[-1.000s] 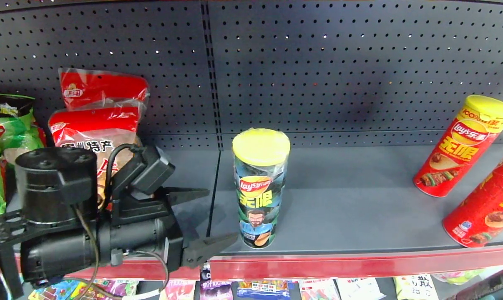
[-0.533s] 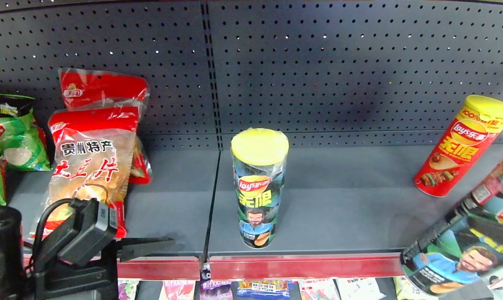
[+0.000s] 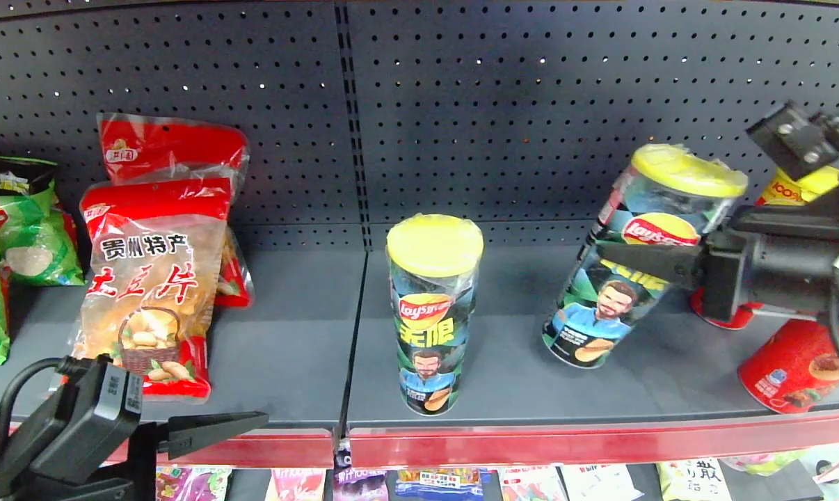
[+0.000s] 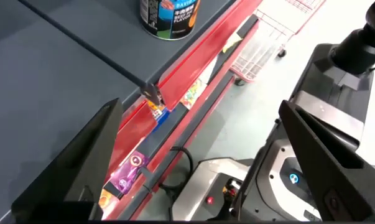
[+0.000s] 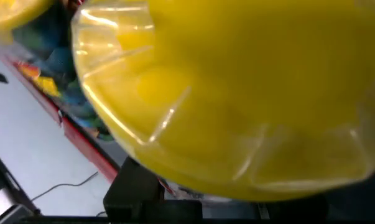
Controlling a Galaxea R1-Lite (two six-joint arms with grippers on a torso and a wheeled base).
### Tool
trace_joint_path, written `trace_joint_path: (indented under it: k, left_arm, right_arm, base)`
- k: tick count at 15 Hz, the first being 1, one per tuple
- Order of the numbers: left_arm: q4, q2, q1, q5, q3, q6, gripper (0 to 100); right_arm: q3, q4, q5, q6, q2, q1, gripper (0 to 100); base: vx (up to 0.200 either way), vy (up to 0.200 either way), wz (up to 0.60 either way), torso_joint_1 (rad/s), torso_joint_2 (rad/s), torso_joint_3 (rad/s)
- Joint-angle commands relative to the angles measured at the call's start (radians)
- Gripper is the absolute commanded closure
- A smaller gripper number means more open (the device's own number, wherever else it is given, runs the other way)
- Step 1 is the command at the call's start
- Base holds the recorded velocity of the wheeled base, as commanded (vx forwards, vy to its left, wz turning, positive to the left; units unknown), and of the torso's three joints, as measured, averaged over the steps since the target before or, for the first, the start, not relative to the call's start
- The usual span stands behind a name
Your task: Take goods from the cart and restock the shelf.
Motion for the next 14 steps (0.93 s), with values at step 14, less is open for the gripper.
trace_joint_path:
  k: [14]
  left_arm:
    - [0.0, -0.008, -0.001, 0.012, -0.005, -0.001, 0]
  right_arm:
    - [-0.433, -0.011, 0.016, -0.09, 0.488, 0.103, 100]
  base:
    - [0.0, 0.0, 0.0, 0.0, 0.0, 0.0]
